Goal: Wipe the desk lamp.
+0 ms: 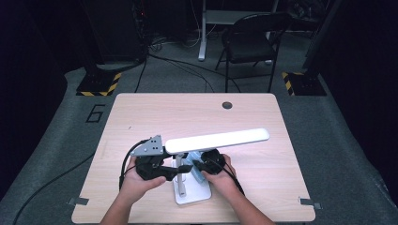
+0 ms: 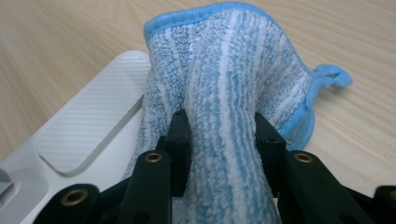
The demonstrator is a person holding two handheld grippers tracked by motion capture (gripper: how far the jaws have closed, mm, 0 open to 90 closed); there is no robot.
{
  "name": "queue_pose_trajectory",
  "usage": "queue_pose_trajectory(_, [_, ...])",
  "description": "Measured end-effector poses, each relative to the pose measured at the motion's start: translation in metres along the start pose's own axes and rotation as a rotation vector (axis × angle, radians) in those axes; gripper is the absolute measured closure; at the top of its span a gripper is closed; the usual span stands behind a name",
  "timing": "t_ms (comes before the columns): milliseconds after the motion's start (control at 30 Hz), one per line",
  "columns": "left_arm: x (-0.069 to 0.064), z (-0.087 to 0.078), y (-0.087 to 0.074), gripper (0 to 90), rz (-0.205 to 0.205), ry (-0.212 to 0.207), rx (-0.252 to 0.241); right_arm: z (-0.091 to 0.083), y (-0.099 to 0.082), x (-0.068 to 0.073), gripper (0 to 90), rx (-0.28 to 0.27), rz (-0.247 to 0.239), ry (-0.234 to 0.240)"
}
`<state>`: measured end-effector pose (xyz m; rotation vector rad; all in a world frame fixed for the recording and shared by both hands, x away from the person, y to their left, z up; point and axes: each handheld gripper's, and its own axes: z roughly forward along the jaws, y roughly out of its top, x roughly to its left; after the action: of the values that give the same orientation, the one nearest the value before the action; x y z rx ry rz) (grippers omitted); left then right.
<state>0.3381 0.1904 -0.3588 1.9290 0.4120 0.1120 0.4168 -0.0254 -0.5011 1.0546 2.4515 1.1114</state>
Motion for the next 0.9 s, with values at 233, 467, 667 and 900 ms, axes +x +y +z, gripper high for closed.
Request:
queue_pose_trajectory(233, [-0.001,-0.001,0.000,50.4,0.002,0.007,0.001,0.008,0.009,-0.004,65.3,0.012,-0.001,-0.042])
queue_pose_trajectory(467, [0.000,-0.001,0.000,50.5,0.007,0.002,0.000,0.013,0.015,-0.011,65.2,0.026,0.026,-0.054])
queue_pose_trajectory(667, [0.000,0.000,0.000,50.6,0.010,0.009,0.001,0.020,0.018,-0.021,65.4,0.000,0.094,-0.051])
queue_pose_trajectory(900, [0.000,0.000,0.000,50.7,0.008,0.012,0.000,0.019,0.021,0.002,65.7,-0.017,0.057,-0.027])
